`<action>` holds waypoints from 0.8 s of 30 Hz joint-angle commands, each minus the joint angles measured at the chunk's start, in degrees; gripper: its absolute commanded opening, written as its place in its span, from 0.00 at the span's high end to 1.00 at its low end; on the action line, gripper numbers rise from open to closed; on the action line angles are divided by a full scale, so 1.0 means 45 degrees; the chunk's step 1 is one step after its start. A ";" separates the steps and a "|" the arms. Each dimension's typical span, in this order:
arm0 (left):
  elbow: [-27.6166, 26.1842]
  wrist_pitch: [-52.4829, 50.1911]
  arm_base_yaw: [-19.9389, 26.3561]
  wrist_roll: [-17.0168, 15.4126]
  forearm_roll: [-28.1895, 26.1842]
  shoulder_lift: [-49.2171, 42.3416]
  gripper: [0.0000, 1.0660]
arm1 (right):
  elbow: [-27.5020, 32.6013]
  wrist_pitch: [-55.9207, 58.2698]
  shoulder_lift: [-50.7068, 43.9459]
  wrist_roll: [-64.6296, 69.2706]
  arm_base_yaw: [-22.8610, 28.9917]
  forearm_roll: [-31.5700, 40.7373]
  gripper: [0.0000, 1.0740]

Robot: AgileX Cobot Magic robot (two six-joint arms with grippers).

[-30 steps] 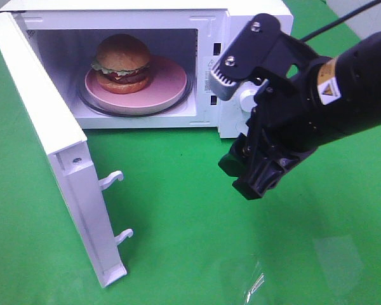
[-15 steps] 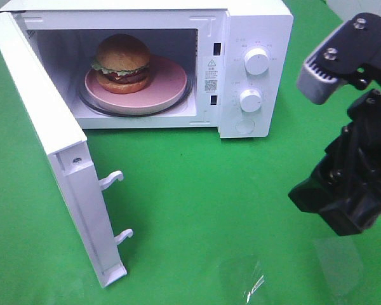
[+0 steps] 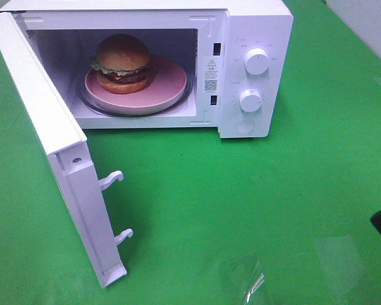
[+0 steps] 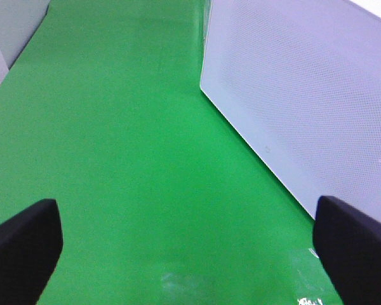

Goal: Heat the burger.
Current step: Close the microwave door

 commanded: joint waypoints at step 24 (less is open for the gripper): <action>-0.0013 -0.0204 0.0038 0.0000 -0.0076 -0.0191 0.06 | 0.2012 0.1350 -0.5424 0.0929 -0.2419 -0.0064 0.33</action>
